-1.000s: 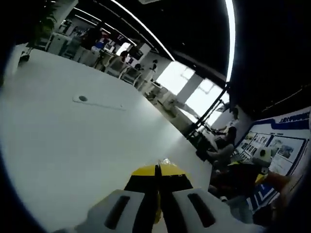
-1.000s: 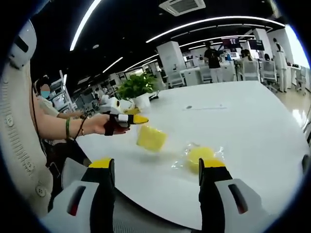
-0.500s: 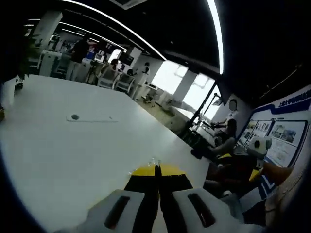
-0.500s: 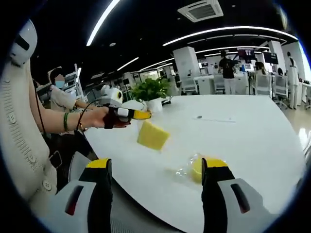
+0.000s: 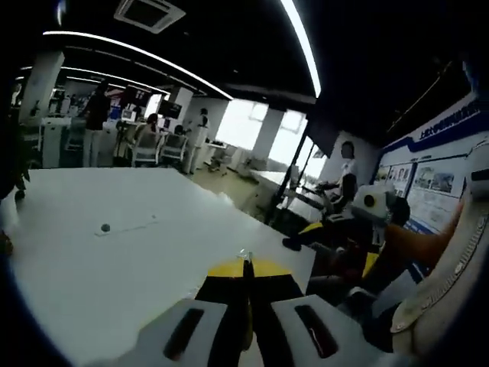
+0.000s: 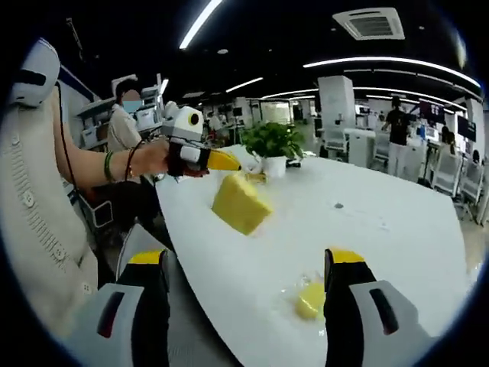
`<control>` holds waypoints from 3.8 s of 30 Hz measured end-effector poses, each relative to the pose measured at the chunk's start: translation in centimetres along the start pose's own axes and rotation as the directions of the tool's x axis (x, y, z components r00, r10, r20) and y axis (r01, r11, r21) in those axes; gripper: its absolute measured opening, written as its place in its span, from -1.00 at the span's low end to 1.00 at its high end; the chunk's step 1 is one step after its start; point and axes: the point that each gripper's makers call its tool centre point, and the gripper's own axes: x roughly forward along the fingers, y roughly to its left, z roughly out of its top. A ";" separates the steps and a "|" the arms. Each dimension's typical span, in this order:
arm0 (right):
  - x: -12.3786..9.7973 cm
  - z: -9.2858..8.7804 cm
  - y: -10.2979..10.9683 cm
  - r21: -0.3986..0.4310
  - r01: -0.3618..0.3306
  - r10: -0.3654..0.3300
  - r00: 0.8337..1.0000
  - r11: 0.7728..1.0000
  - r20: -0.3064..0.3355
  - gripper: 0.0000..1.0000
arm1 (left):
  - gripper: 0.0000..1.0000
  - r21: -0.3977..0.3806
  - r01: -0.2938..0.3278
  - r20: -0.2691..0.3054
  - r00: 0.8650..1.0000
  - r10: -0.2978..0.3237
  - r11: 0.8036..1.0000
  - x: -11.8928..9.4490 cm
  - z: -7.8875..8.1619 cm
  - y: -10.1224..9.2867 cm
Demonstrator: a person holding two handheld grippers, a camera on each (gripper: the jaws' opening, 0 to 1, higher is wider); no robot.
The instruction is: Compare the silicone blocks by pressing each to a similar depth, holding the contact briefly, and releasing to observe deformation and rebound differences across the visible hardness samples.
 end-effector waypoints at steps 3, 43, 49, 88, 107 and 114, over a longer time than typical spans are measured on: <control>1.1 2.0 -0.2 -0.055 -0.048 0.048 0.999 0.997 -0.015 0.54 | -1.00 0.014 0.046 -0.001 0.999 -0.046 0.999 0.0 0.5 -1.5; 11.9 1.7 1.4 -0.295 -0.502 0.381 0.842 0.813 -0.383 -0.36 | -1.00 0.165 0.222 -0.061 0.975 -0.215 0.961 1.3 2.0 -5.0; 11.4 1.1 1.7 -0.292 -0.515 0.376 0.827 0.806 -0.419 -0.53 | -1.00 0.181 0.233 -0.086 0.972 -0.220 0.956 1.4 1.5 -5.5; 9.9 0.2 2.9 -0.362 -0.520 0.286 0.796 0.774 -0.533 -0.91 | -1.00 0.218 0.236 -0.123 0.969 -0.213 0.947 0.6 0.7 -7.6; 9.8 -0.1 2.9 -0.354 -0.533 0.287 0.782 0.769 -0.553 -0.90 | -1.00 0.218 0.231 -0.126 0.970 -0.207 0.948 0.6 0.5 -7.5; 9.9 -0.1 2.9 -0.361 -0.534 0.285 0.782 0.764 -0.554 -0.87 | -1.00 0.222 0.223 -0.125 0.972 -0.199 0.949 0.5 0.6 -7.4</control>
